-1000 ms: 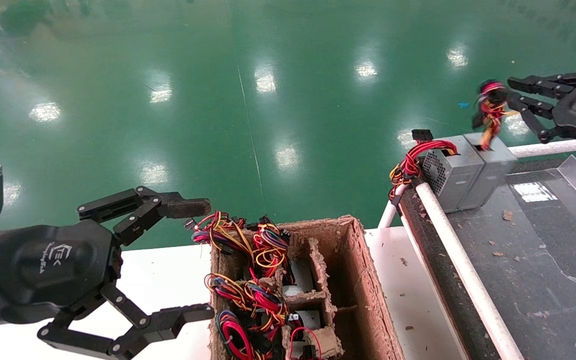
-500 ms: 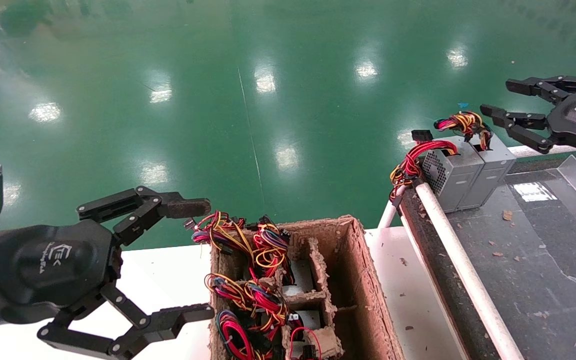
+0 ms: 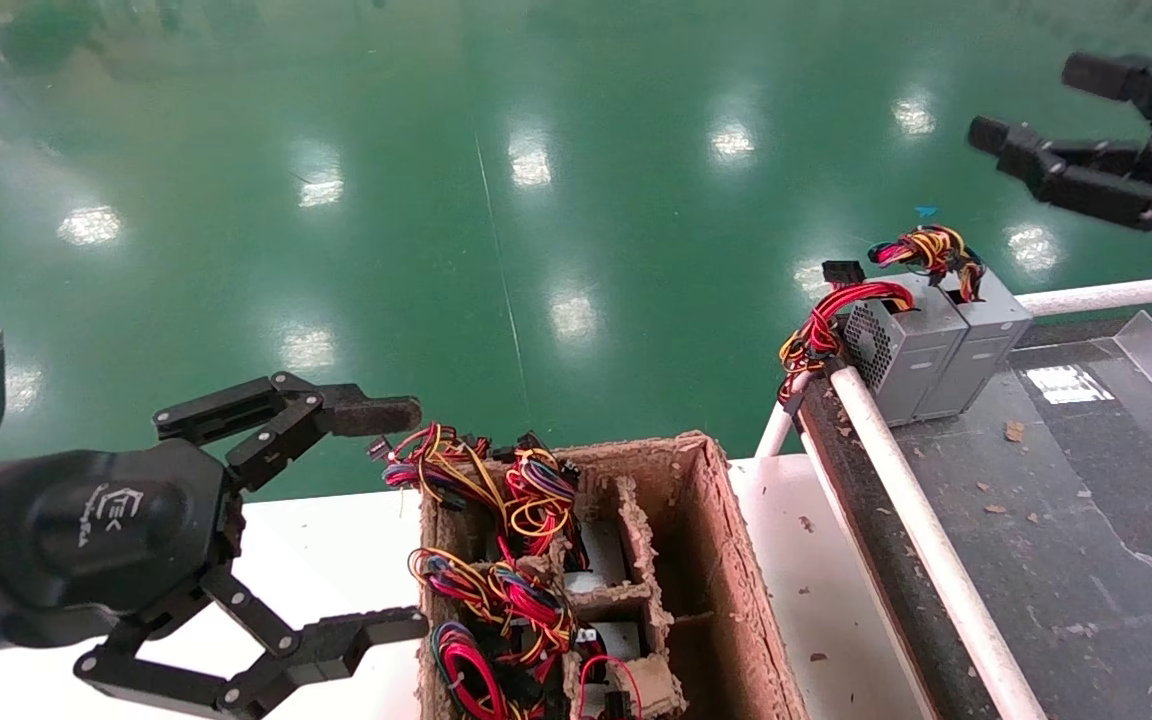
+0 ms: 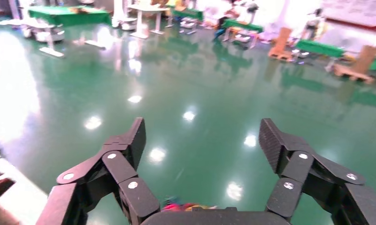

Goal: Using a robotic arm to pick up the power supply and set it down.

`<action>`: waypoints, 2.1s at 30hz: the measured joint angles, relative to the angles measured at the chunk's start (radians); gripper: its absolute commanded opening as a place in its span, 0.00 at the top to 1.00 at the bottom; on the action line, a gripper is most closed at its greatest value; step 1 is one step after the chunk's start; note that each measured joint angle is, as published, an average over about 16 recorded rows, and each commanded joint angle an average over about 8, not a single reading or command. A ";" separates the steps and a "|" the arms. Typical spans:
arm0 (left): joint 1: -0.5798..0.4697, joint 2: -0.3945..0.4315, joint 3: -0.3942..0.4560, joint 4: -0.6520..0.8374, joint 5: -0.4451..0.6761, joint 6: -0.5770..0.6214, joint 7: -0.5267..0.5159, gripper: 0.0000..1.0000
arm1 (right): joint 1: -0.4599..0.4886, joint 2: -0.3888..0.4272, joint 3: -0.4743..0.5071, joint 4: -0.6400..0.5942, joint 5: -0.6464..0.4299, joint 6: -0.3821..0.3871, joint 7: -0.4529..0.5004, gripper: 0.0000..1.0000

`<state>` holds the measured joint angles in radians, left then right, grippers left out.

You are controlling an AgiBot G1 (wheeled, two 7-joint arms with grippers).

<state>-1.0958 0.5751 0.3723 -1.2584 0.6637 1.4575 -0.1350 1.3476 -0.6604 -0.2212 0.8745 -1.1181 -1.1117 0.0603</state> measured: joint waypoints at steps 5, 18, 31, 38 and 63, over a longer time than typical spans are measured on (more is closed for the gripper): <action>0.000 0.000 0.000 0.000 0.000 0.000 0.000 0.00 | -0.023 0.003 -0.002 0.032 0.038 -0.036 0.012 0.00; 0.000 0.000 0.000 0.000 0.000 0.000 0.000 0.00 | -0.088 0.015 -0.017 0.131 0.129 -0.127 0.042 0.00; 0.000 0.000 0.000 0.000 0.000 0.000 0.000 0.00 | -0.154 0.027 -0.031 0.229 0.220 -0.217 0.072 0.00; 0.000 0.000 0.000 0.000 0.000 0.000 0.000 0.00 | -0.189 0.034 -0.039 0.282 0.269 -0.266 0.088 0.00; 0.000 0.000 0.000 0.000 0.000 0.000 0.000 0.00 | -0.280 0.051 -0.059 0.420 0.399 -0.393 0.130 0.00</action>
<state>-1.0957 0.5749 0.3726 -1.2580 0.6632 1.4572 -0.1347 1.0674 -0.6097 -0.2805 1.2943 -0.7194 -1.5049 0.1906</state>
